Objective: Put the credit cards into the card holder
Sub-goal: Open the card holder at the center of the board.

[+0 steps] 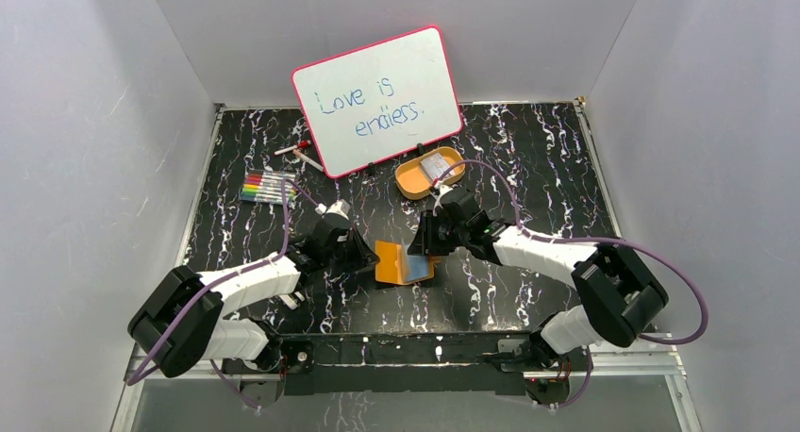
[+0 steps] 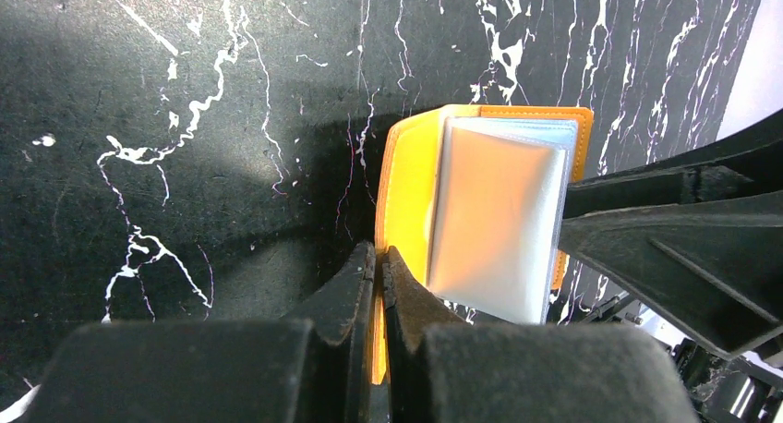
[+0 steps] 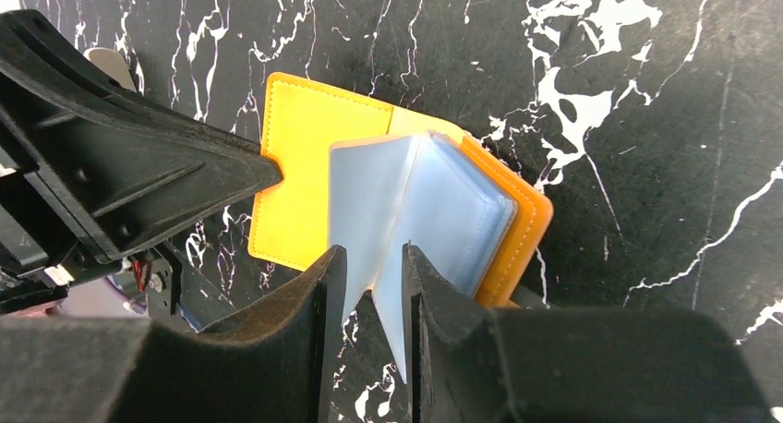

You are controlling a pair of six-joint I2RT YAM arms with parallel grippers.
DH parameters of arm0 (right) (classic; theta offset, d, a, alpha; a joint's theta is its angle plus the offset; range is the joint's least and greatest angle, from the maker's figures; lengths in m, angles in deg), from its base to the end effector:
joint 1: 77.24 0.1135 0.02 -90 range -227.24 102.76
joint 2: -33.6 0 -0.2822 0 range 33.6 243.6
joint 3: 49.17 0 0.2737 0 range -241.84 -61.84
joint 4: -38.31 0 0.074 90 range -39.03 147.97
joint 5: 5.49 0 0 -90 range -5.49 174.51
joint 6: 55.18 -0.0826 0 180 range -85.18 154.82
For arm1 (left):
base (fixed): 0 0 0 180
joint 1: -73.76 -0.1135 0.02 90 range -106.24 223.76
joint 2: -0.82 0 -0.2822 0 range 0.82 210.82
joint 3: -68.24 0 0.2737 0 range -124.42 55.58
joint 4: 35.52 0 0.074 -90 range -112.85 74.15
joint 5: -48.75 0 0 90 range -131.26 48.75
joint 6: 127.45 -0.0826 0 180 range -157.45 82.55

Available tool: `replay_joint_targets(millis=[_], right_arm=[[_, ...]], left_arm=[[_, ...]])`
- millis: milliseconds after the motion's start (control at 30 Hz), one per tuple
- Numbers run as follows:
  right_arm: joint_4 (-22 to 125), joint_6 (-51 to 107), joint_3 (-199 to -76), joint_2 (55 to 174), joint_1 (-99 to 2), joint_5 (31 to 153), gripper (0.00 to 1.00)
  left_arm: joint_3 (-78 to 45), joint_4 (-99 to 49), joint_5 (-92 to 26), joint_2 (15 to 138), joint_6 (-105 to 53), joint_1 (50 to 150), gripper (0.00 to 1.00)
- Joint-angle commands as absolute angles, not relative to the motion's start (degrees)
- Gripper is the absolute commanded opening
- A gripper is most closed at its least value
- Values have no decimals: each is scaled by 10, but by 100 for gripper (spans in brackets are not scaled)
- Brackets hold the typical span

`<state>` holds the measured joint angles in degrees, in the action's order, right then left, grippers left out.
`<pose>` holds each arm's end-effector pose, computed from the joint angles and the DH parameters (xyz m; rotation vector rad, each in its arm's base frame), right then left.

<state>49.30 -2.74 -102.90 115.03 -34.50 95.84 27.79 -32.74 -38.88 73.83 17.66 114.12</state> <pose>0.2396 0.2435 0.1684 -0.2241 2.4073 0.9310 0.2233 -0.1942 0.1455 -0.2783 2.3471 -0.9368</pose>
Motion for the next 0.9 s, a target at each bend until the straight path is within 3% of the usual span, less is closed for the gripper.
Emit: replay_joint_targets(millis=[0, 567, 867], right_arm=[[465, -23, -1062, 1169, -337, 988, 37], [500, 4, -1129, 1282, -279, 971, 32], [506, 3, -1139, 1302, -270, 948, 33]], left_arm=[[282, -325, -392, 736, 172, 1144, 0], [280, -274, -438, 680, 159, 1143, 0], [267, -210, -468, 580, 135, 1144, 34]])
